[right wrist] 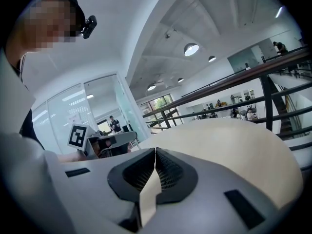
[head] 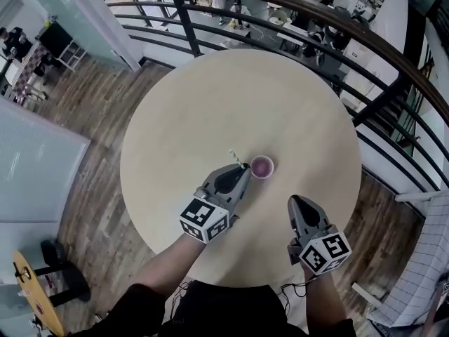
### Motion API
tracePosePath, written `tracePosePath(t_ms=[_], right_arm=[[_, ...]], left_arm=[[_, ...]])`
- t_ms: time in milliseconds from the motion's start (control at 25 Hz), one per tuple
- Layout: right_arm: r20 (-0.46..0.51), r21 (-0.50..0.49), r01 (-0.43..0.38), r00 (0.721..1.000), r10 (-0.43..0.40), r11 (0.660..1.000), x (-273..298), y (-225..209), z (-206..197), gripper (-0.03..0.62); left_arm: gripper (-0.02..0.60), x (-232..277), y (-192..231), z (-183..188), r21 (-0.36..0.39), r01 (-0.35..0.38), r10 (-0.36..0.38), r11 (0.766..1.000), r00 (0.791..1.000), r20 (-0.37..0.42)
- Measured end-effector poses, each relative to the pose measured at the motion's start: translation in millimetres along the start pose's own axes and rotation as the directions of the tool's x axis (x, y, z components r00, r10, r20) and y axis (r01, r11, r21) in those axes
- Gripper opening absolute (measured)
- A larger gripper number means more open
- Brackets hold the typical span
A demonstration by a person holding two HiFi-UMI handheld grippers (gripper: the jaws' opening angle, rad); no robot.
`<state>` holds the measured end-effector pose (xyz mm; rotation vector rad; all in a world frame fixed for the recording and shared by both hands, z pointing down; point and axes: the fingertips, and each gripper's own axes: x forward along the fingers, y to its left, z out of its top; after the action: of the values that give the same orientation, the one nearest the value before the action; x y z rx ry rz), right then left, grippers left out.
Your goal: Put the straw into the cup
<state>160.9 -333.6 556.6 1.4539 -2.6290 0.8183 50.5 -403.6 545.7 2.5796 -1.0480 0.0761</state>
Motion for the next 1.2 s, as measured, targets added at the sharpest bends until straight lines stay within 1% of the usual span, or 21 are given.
tracePosePath(t_ms=[120, 240, 480, 720, 1200], right_arm=[[-0.002, 0.007, 0.002, 1.0, -0.002, 1.0, 6, -4, -1, 0.021], [-0.012, 0.016, 0.001, 1.0, -0.001, 1.0, 7, -4, -6, 0.021], [-0.018, 0.038, 0.017, 1.0, -0.016, 0.999, -1, -12, -7, 0.022], [-0.031, 0.049, 0.029, 0.999, -0.028, 0.998, -5, -22, -13, 0.021], [-0.057, 0.058, 0.022, 0.998, -0.019, 0.998, -2, -31, -17, 0.021]], left_arm=[[0.02, 15, 9, -12, -0.001, -0.002, 0.002, 1.0, 1.0, -0.001], [0.02, 26, 15, -25, -0.004, -0.014, 0.014, 1.0, 1.0, -0.027], [0.02, 44, 14, -36, 0.022, -0.025, 0.026, 0.999, 0.999, -0.047], [0.02, 60, 20, -56, 0.023, -0.036, 0.037, 0.999, 0.997, -0.075], [0.021, 66, 23, -81, 0.031, -0.057, 0.061, 0.998, 0.99, -0.123]])
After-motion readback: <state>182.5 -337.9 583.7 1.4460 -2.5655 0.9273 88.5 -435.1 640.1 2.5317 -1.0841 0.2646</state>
